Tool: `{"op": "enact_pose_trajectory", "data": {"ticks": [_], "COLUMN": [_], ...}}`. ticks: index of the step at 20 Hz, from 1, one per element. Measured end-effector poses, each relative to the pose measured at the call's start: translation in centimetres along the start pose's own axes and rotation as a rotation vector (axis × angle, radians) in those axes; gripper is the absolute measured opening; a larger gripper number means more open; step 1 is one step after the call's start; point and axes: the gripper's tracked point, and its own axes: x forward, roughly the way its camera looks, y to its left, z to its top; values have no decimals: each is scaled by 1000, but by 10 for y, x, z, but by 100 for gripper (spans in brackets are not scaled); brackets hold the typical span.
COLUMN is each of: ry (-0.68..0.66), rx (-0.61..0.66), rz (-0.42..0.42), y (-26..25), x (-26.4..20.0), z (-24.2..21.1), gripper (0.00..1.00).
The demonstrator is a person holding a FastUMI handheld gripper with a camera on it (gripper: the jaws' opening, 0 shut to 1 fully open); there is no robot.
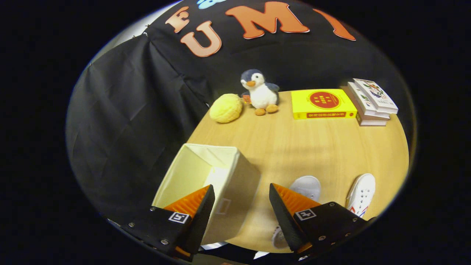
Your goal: Open the storage box then place both shoes into the box .Put the left shoe in first, then the right shoe, with the right side of both shoes facing outward in a uniform manner.
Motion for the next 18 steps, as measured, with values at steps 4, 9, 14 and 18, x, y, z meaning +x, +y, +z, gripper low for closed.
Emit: {"op": "enact_pose_trajectory", "data": {"ticks": [4, 9, 14, 18], "ry": [60, 164, 238, 226], "rx": [-72, -129, -237, -242], "rz": [-141, -159, -214, -266], "y": [-60, -84, -106, -124], "x": [-8, -3, 8, 20], "z": [-43, -99, -135, -140], "gripper": [89, 88, 84, 80]}}
